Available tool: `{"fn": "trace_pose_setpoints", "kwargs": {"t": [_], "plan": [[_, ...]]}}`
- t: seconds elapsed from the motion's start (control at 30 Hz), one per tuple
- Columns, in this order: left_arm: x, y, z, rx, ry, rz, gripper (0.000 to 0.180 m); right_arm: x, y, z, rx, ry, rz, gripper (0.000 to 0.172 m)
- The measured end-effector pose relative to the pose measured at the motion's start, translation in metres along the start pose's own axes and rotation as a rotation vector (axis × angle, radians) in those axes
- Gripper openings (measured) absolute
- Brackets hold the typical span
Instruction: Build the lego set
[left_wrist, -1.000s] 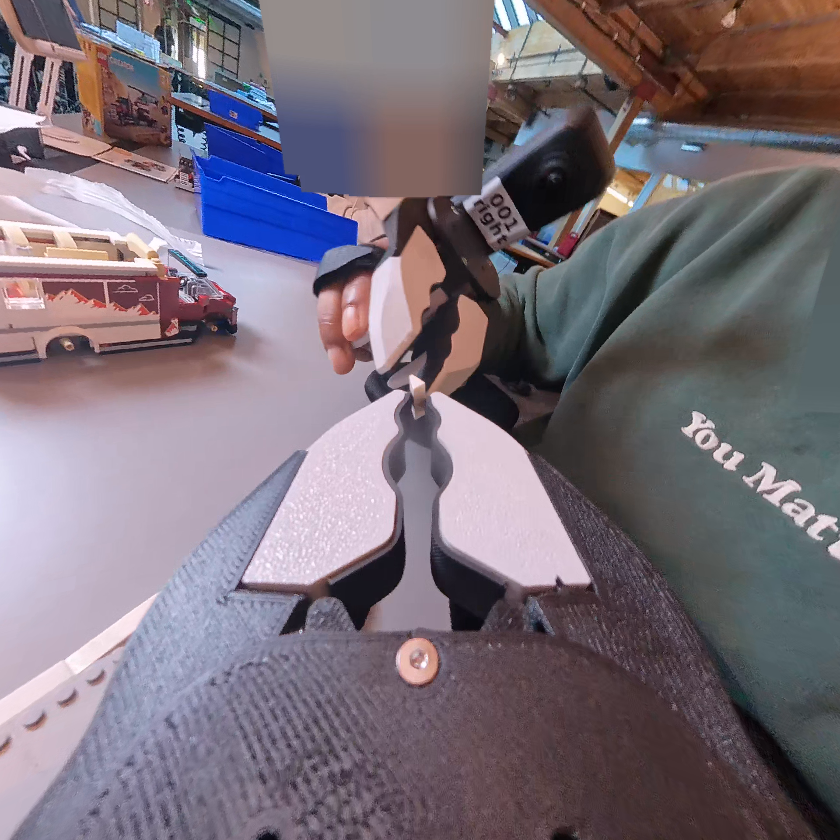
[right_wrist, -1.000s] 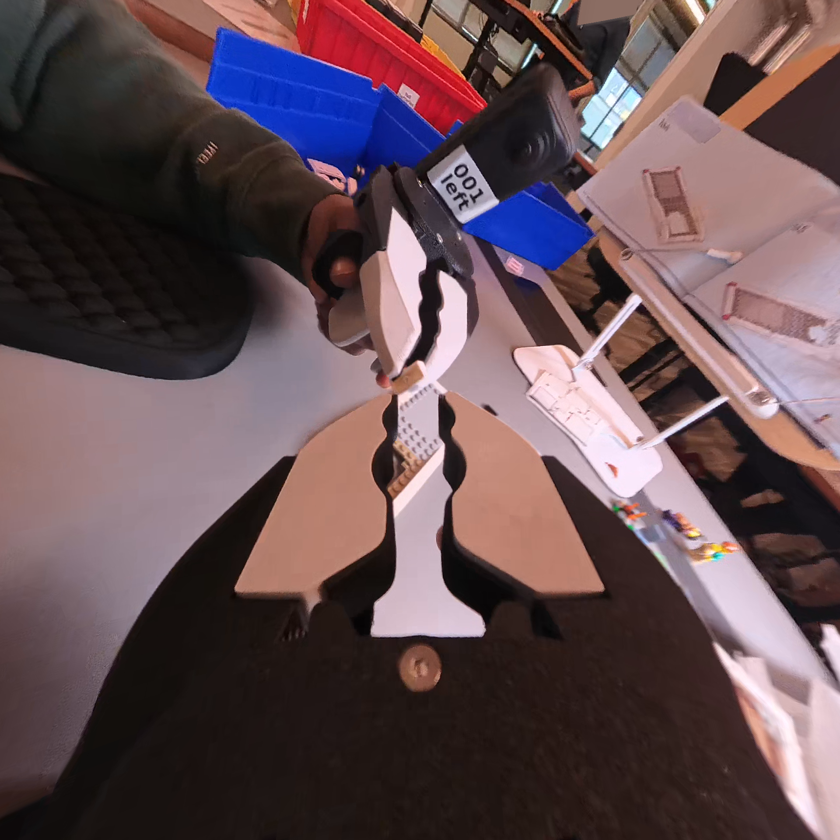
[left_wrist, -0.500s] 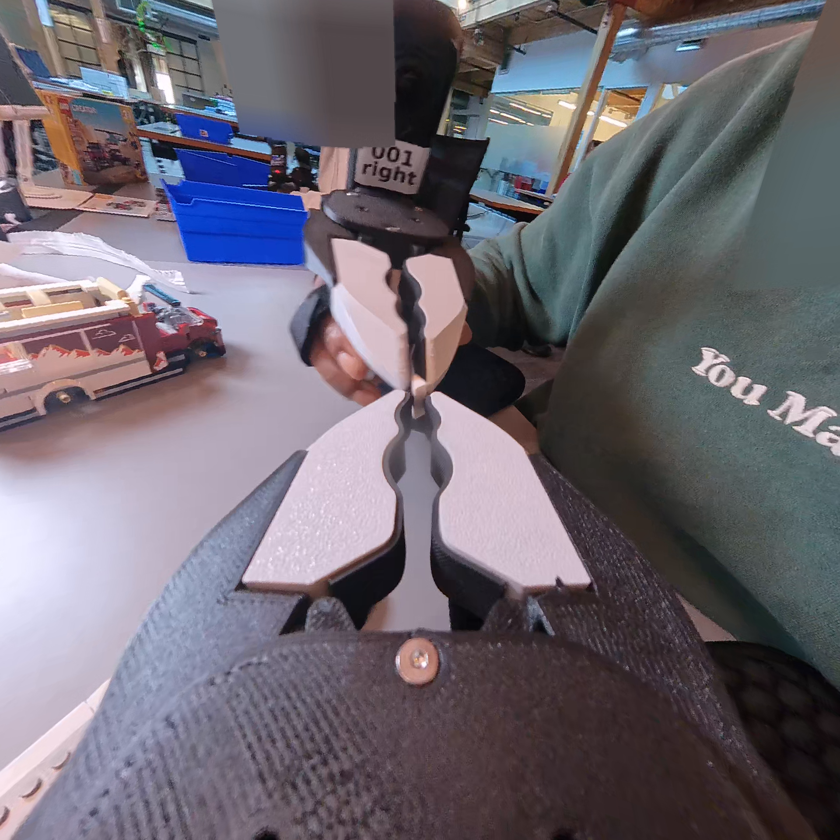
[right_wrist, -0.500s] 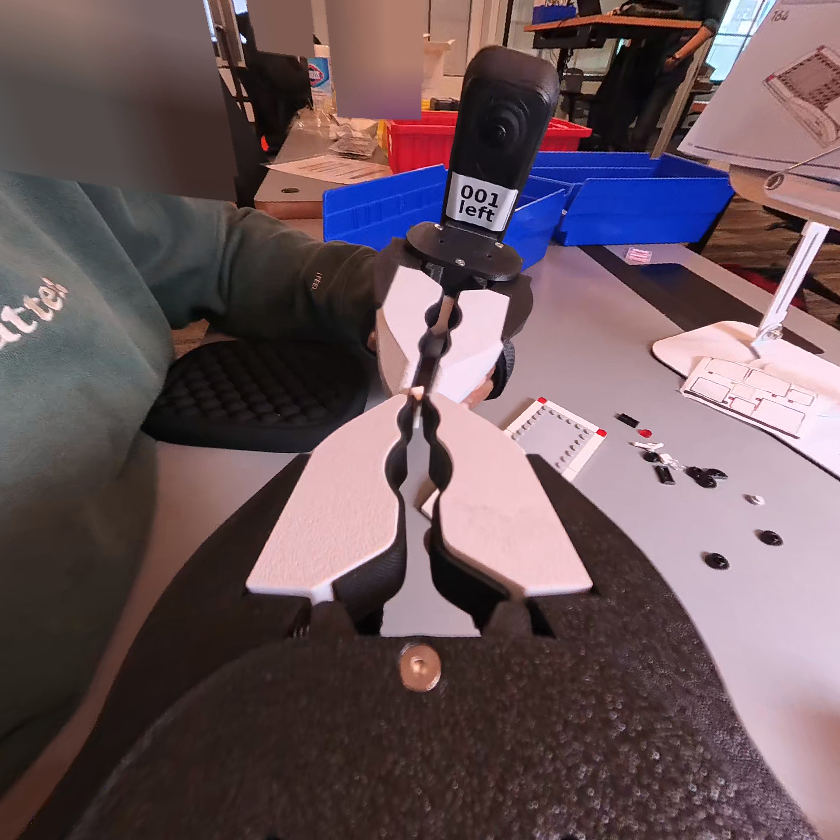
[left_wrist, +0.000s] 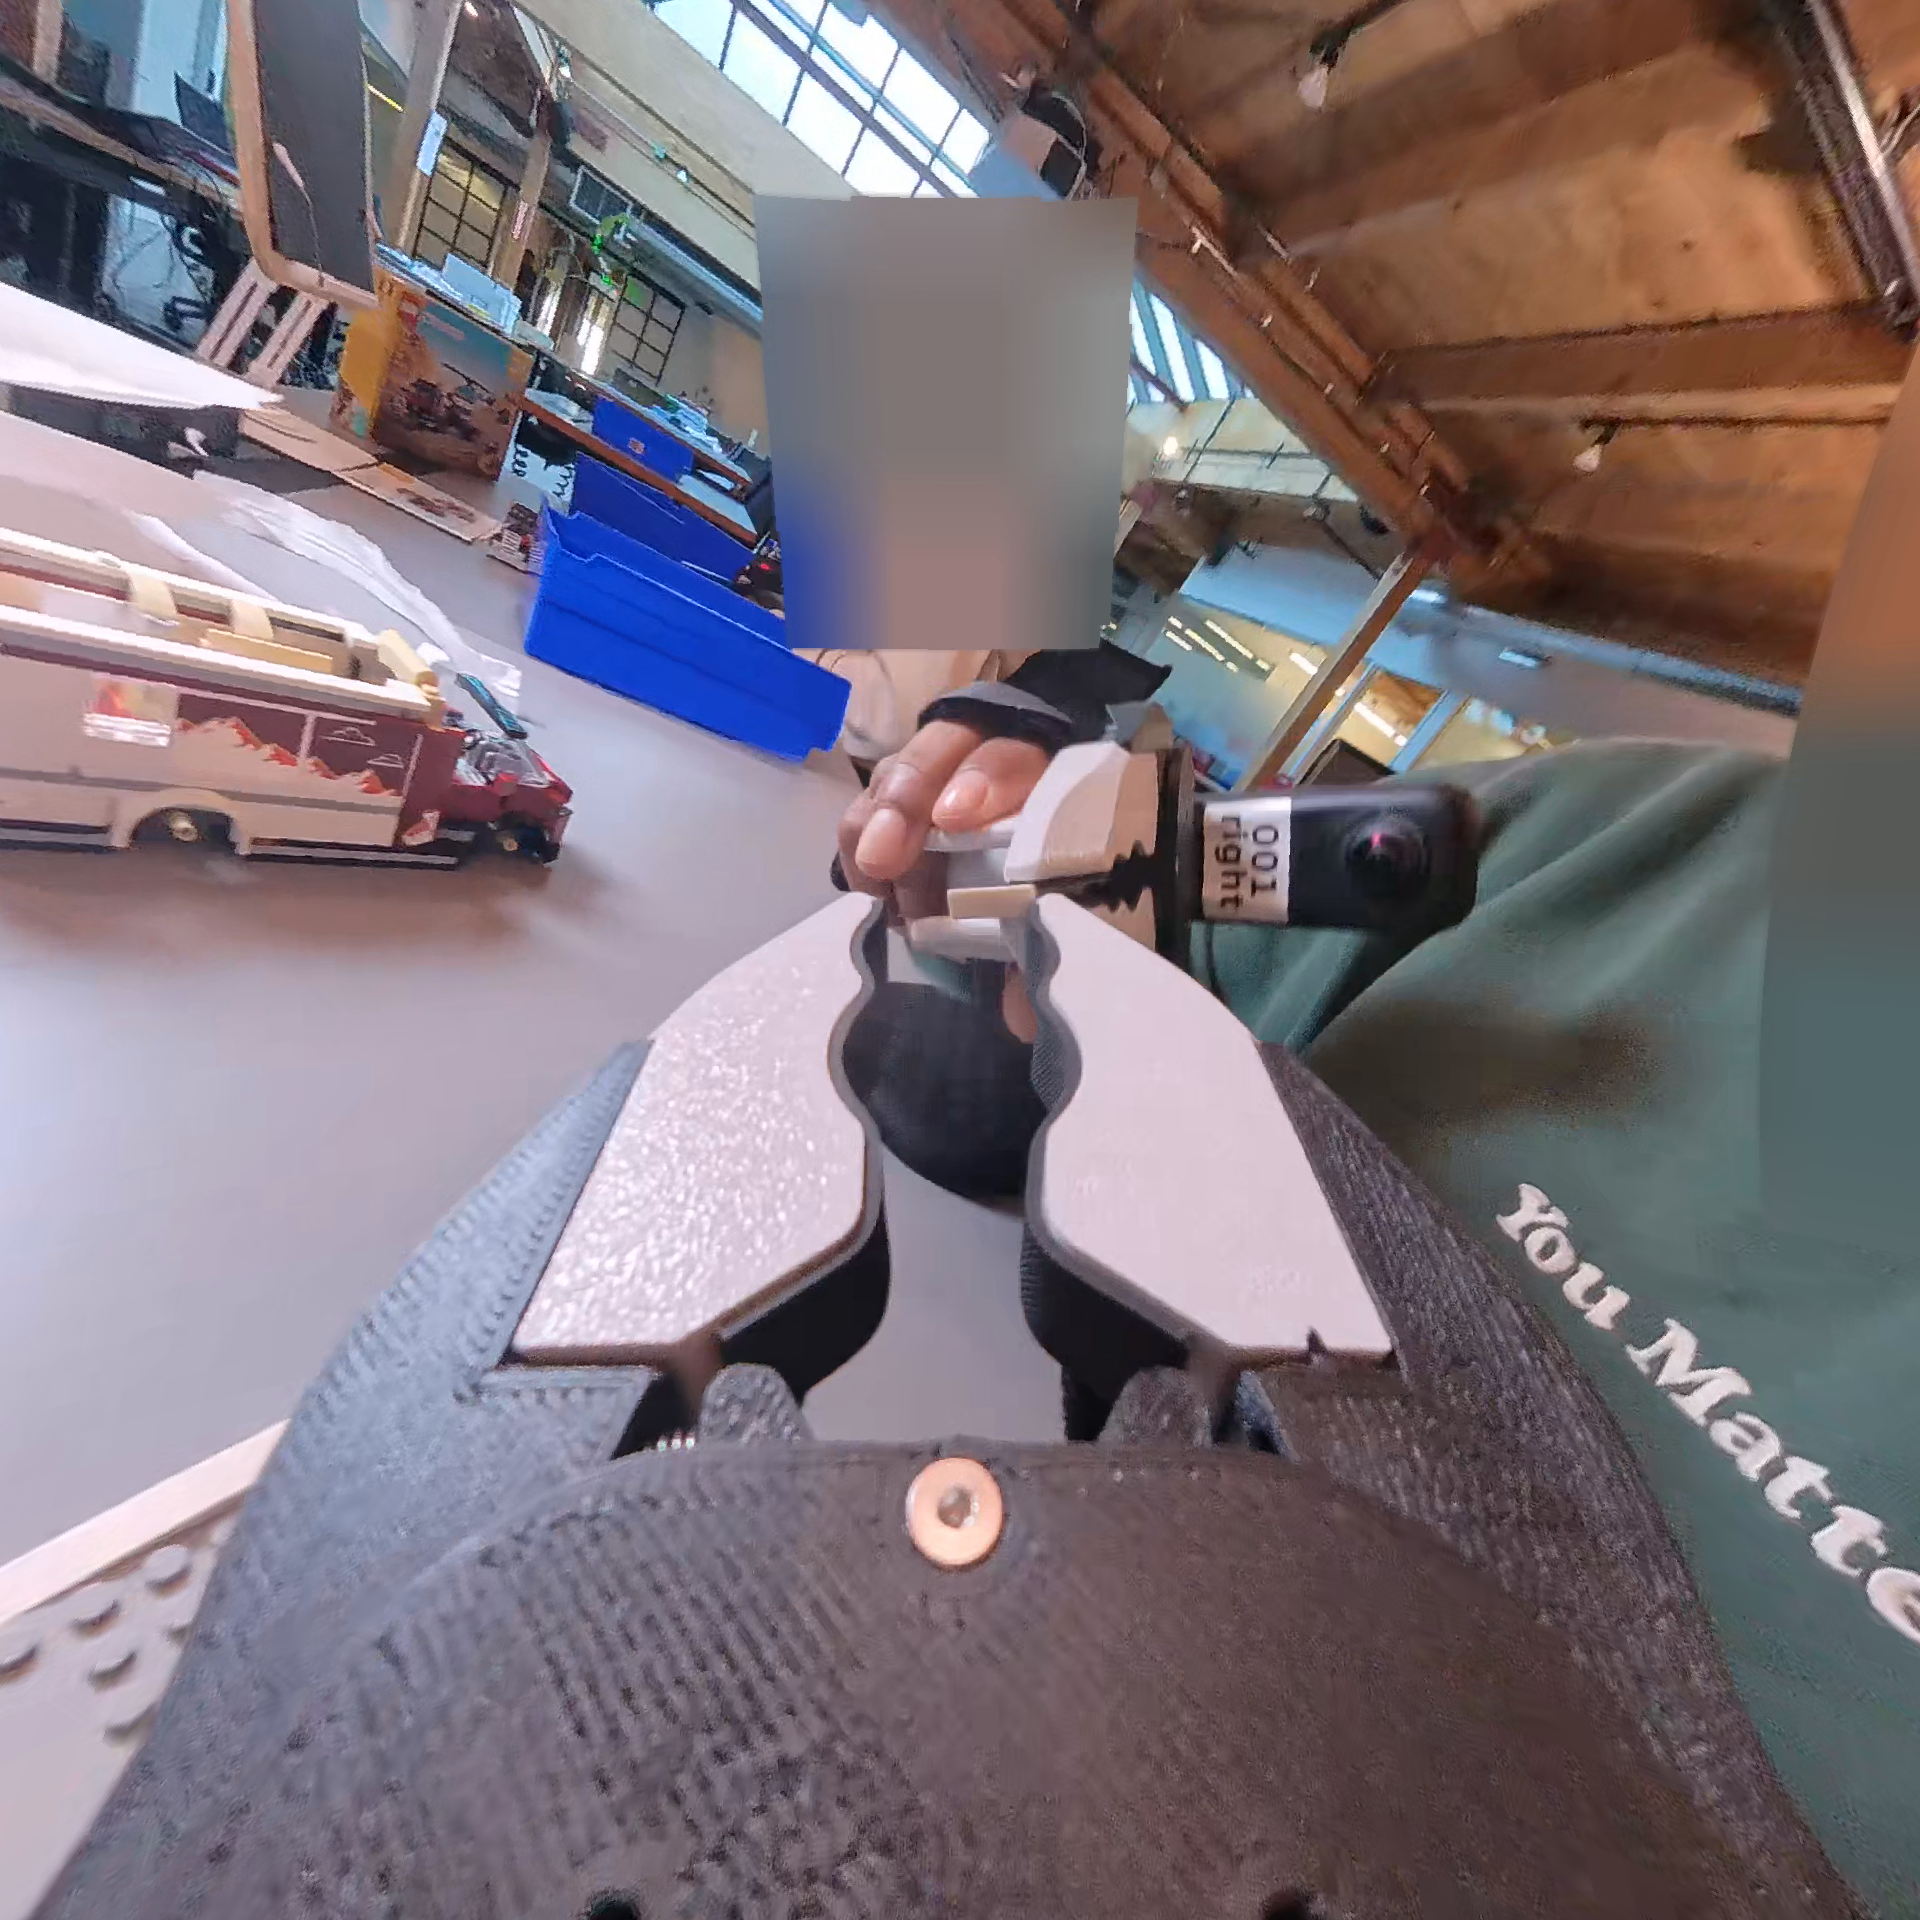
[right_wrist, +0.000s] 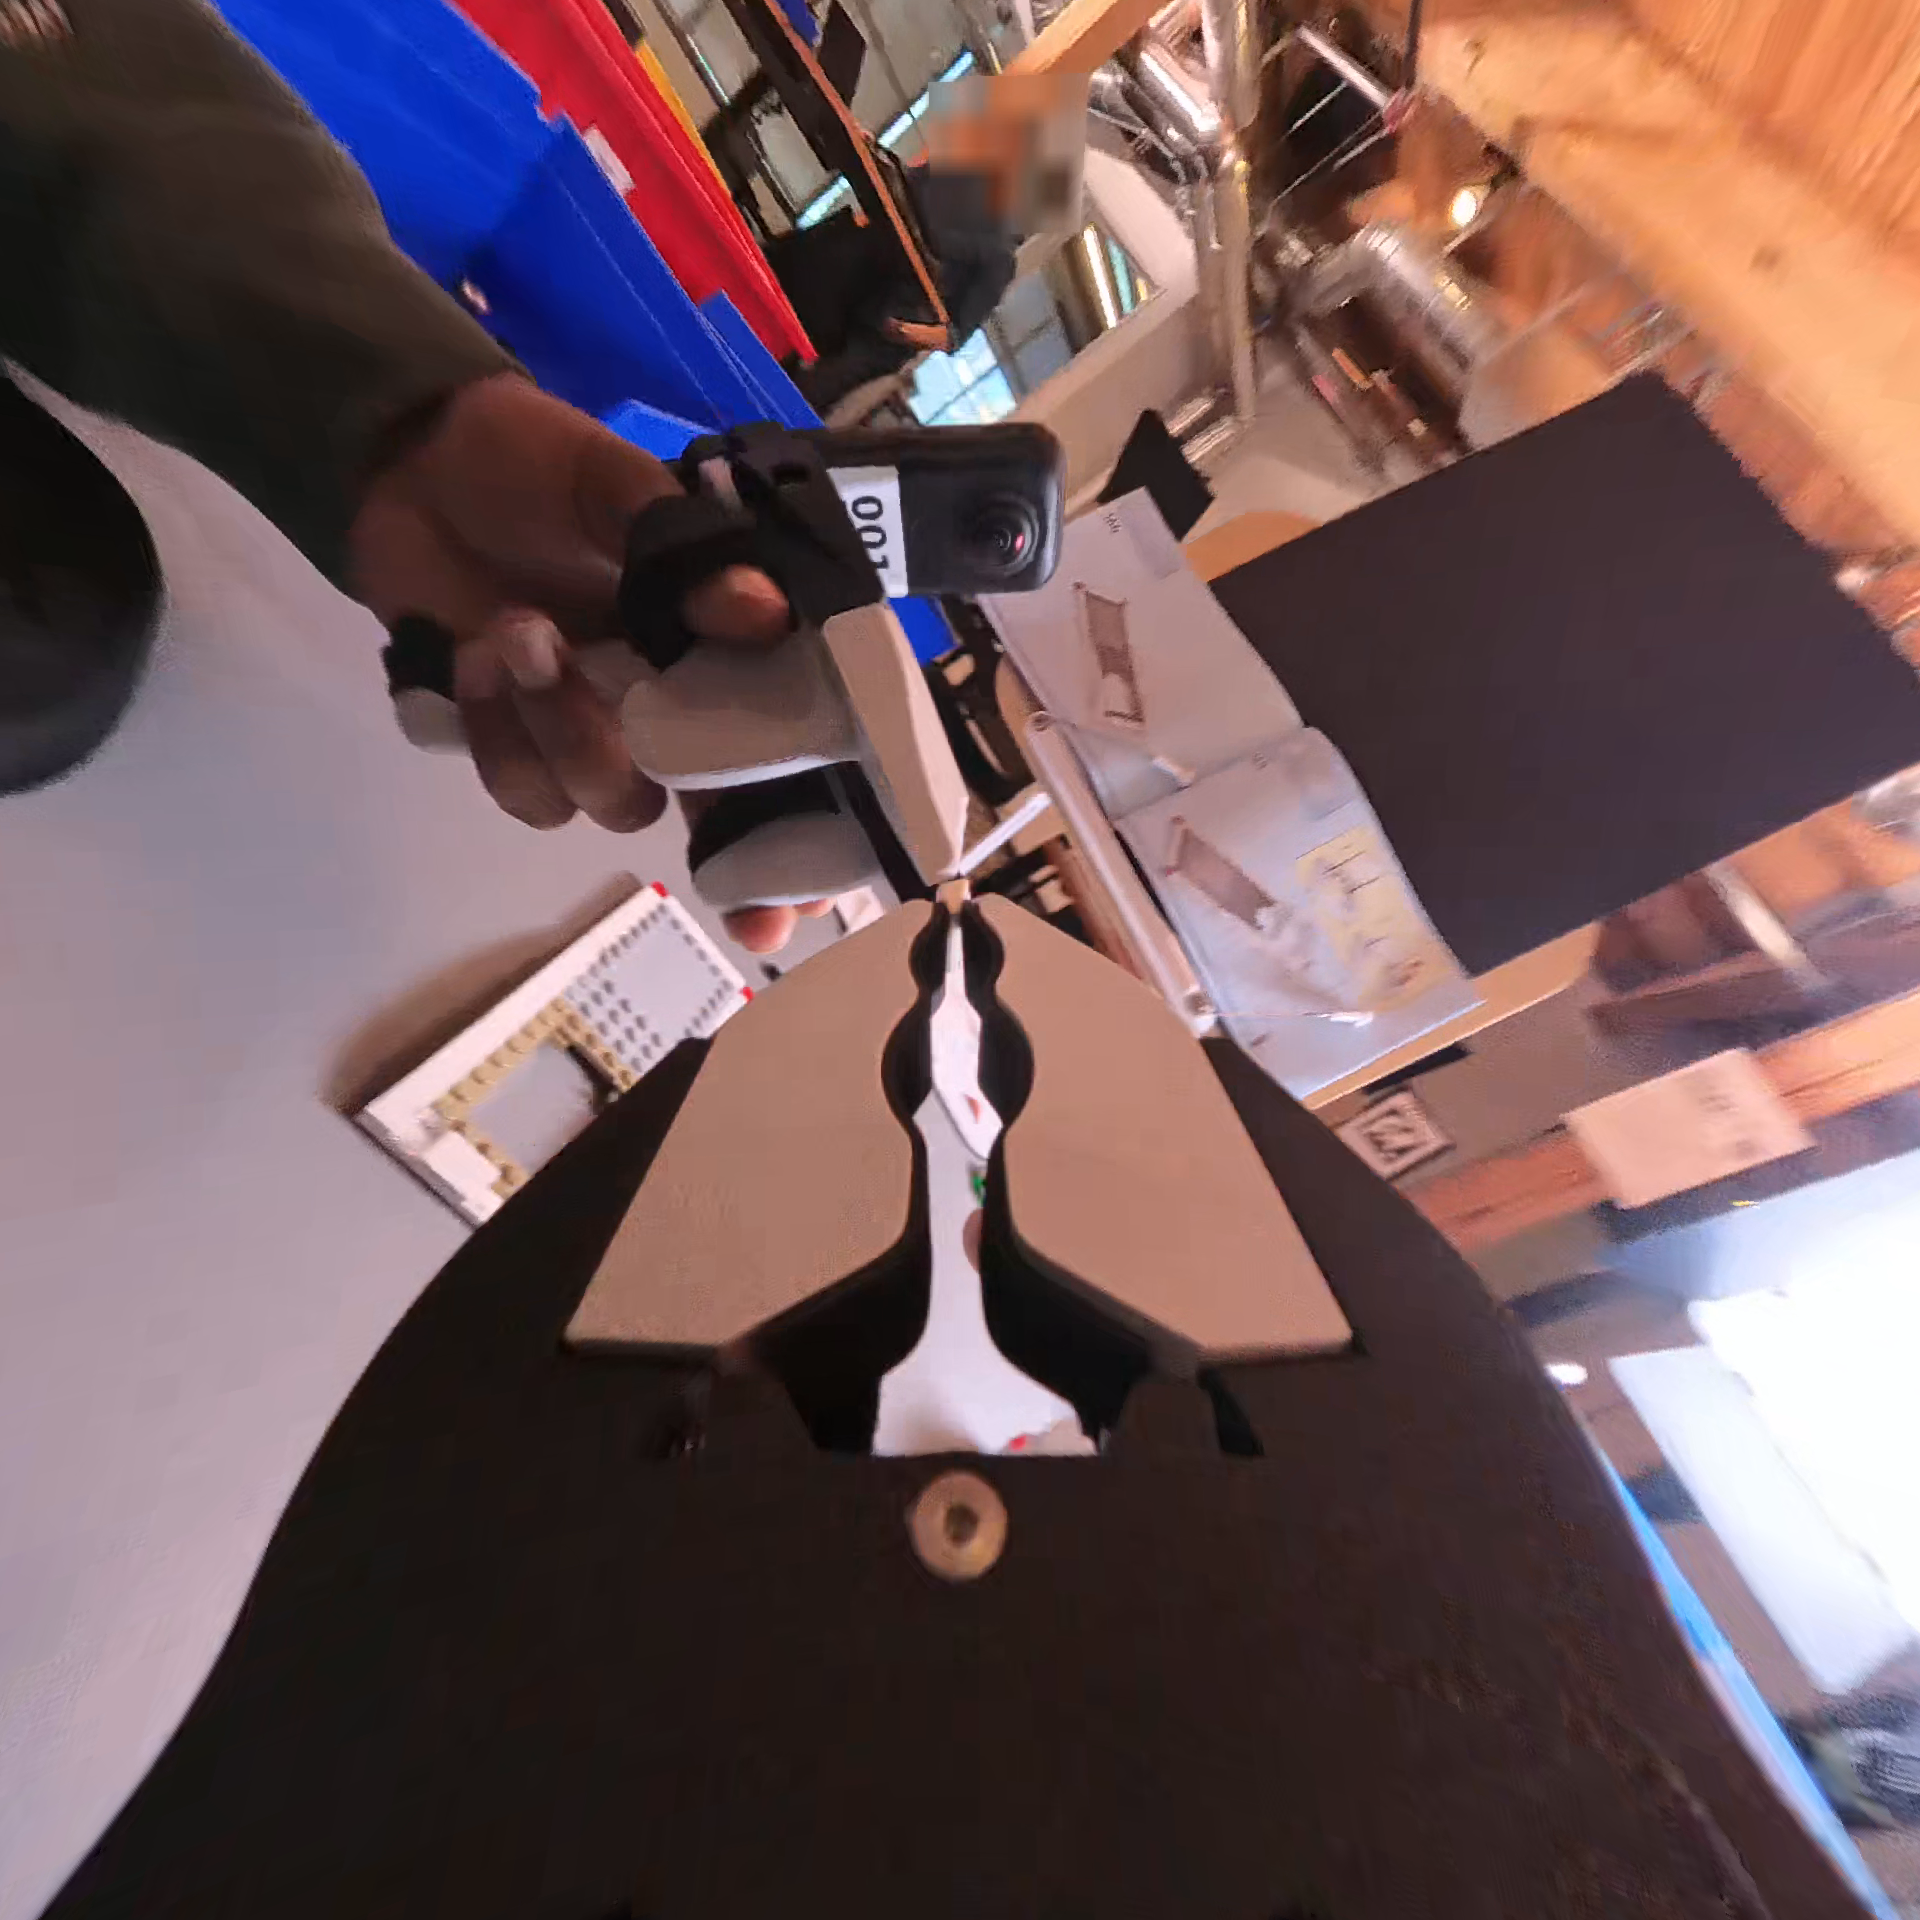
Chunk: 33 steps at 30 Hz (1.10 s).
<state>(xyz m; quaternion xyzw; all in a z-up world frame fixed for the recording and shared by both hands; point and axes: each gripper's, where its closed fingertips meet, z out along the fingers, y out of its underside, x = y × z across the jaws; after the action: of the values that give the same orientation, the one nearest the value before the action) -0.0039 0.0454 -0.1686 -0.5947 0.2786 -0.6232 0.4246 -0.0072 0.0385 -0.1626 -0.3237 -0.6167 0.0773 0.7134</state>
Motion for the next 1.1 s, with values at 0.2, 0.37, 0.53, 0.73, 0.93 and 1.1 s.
{"fn": "trace_pose_setpoints", "kwargs": {"t": [0.2, 0.37, 0.53, 0.73, 0.93, 1.1], "plan": [[0.007, 0.0, 0.001, 0.011, 0.048, -0.011, 0.023, 0.0, -0.001, 0.0, -0.002, 0.073, -0.161, 0.001], [0.011, 0.003, 0.002, 0.013, 0.084, -0.025, 0.019, -0.003, -0.004, 0.0, 0.019, 0.067, -0.181, 0.002], [0.015, 0.006, 0.001, -0.002, 0.116, -0.005, 0.016, -0.007, -0.008, -0.001, 0.054, 0.042, -0.138, 0.002], [0.013, 0.022, -0.008, -0.136, 0.116, 0.116, 0.016, -0.027, 0.001, -0.005, 0.043, -0.321, 0.192, 0.015], [0.014, 0.051, -0.013, -0.34, 0.135, 0.18, 0.016, -0.047, -0.003, -0.015, -0.016, -0.709, 0.182, 0.014], [0.019, 0.077, -0.013, -0.479, 0.165, 0.186, 0.016, -0.073, 0.0, -0.018, -0.066, -0.931, 0.095, 0.01]]}}
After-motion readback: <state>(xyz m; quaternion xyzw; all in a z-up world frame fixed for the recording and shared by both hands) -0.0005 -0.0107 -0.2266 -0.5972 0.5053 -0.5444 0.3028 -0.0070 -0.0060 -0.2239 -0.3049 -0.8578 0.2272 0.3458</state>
